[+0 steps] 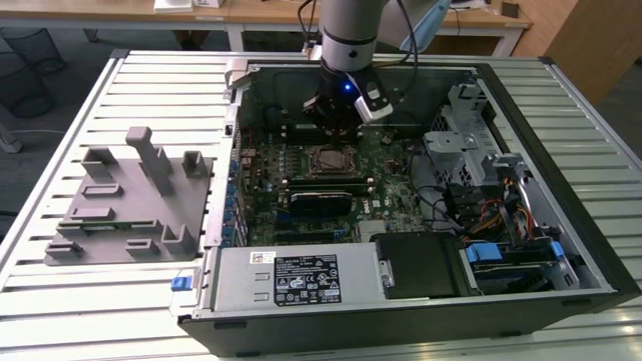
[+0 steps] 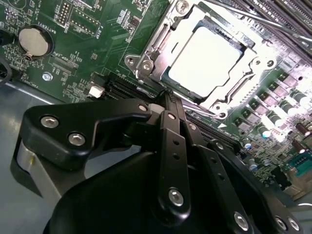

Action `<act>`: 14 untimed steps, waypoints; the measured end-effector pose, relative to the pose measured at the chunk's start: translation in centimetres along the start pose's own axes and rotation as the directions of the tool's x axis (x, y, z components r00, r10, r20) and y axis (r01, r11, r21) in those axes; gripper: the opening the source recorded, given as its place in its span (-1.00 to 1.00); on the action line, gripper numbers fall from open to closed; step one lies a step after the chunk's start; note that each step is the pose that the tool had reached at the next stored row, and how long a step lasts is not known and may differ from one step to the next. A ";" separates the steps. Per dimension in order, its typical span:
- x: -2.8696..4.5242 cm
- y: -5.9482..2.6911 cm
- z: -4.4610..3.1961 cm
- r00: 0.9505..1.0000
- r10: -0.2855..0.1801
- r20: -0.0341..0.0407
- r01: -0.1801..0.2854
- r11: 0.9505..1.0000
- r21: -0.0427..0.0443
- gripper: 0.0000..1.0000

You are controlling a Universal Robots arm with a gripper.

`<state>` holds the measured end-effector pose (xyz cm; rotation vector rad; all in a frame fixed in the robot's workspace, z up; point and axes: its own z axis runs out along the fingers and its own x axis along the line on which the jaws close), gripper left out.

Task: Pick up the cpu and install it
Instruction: 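Install the first cpu locking lever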

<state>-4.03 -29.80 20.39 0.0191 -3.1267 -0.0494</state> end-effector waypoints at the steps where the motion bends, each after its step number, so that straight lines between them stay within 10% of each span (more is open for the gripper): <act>1: -0.05 0.03 0.00 1.000 0.000 0.000 0.000 1.000 0.000 -0.77; 14: -0.22 0.10 -0.53 1.000 0.000 0.000 0.000 1.000 0.000 -0.77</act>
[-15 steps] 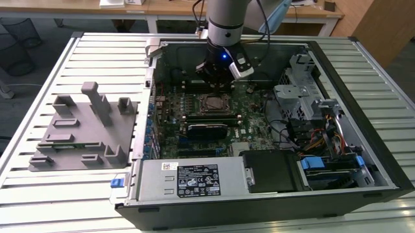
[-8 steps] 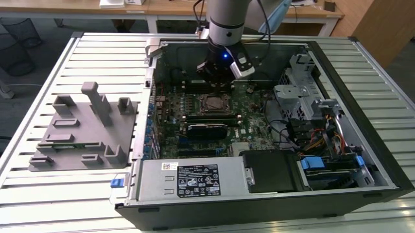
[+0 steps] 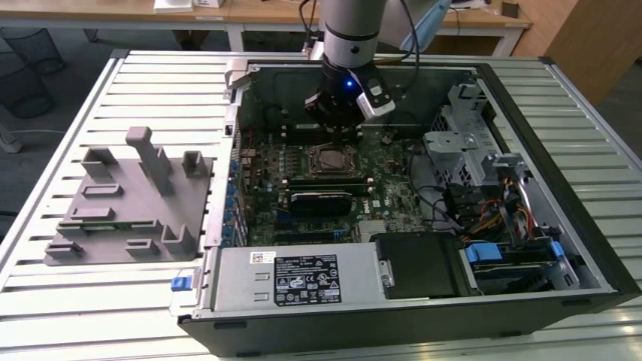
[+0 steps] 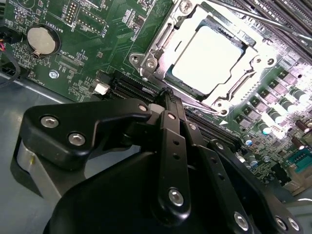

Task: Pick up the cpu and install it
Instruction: 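Install the first cpu locking lever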

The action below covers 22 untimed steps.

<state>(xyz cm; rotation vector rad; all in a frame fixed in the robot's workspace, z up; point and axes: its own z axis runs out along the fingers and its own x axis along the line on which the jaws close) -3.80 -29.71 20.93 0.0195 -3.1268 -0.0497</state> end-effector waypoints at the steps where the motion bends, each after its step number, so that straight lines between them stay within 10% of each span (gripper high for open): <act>1: 0.00 0.00 0.00 1.000 0.000 0.000 0.000 1.000 0.000 -0.77; 10: -0.17 -0.01 0.06 1.000 0.000 0.000 0.000 1.000 0.010 -0.77; 16: -0.24 -0.01 0.20 1.000 0.000 -0.001 0.000 0.999 0.034 -0.77; 22: -0.29 0.00 0.25 1.000 0.001 0.000 0.000 1.000 0.031 -0.77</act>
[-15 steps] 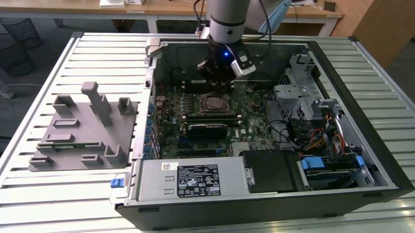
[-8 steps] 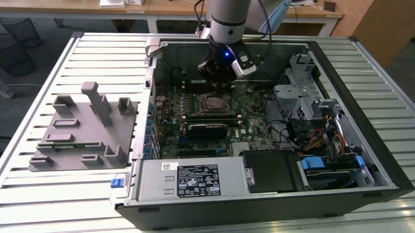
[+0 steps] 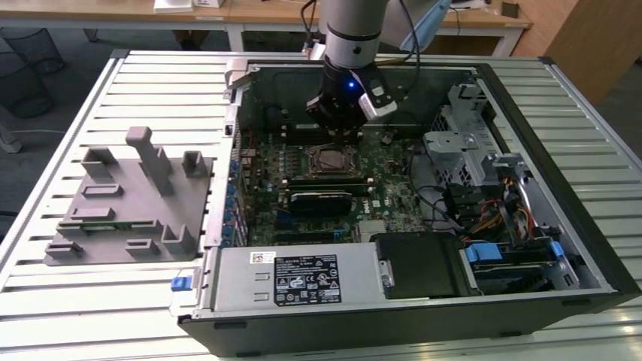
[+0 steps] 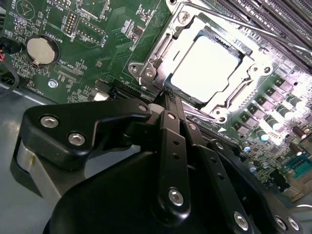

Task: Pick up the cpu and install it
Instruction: 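Install the first cpu locking lever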

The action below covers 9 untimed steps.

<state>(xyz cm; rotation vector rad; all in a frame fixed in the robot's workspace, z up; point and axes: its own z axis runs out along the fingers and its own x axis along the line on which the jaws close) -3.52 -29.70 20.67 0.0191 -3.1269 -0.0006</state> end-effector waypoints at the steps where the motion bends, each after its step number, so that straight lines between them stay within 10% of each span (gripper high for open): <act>1: 0.00 0.02 0.01 1.000 0.000 0.000 0.000 1.000 -0.002 -0.77; 9: -0.01 0.27 0.00 1.000 0.000 0.000 0.000 1.000 -0.008 -0.77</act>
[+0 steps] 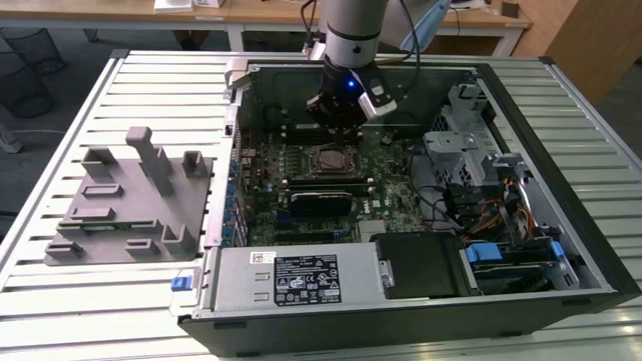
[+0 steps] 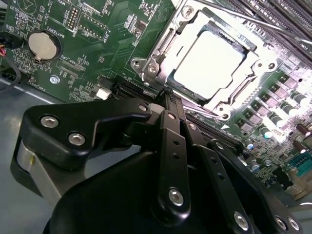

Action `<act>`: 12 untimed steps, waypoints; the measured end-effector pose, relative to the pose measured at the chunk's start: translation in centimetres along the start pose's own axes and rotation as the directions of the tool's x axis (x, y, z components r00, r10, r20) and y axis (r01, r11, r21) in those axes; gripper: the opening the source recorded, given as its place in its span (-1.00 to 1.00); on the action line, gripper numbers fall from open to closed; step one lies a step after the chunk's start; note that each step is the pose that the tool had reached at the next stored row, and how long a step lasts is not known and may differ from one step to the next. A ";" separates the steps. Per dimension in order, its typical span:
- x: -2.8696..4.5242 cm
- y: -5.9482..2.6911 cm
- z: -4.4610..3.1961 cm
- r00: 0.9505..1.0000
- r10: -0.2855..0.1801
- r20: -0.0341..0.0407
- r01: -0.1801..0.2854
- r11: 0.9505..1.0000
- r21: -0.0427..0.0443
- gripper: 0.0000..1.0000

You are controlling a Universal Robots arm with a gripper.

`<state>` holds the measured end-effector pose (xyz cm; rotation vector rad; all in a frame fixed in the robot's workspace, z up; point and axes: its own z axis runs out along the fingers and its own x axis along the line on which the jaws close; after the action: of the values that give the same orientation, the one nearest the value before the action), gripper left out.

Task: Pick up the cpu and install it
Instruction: 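Install the first cpu locking lever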

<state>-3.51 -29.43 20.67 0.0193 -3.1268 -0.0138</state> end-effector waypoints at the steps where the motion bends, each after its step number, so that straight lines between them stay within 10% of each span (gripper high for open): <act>1: 0.00 0.03 0.00 1.000 0.000 0.000 0.000 1.000 -0.001 -0.77; 12: -0.08 0.17 0.29 1.000 0.000 0.000 0.000 1.000 0.007 -0.77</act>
<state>-3.44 -29.25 20.38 0.0190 -3.1268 -0.0025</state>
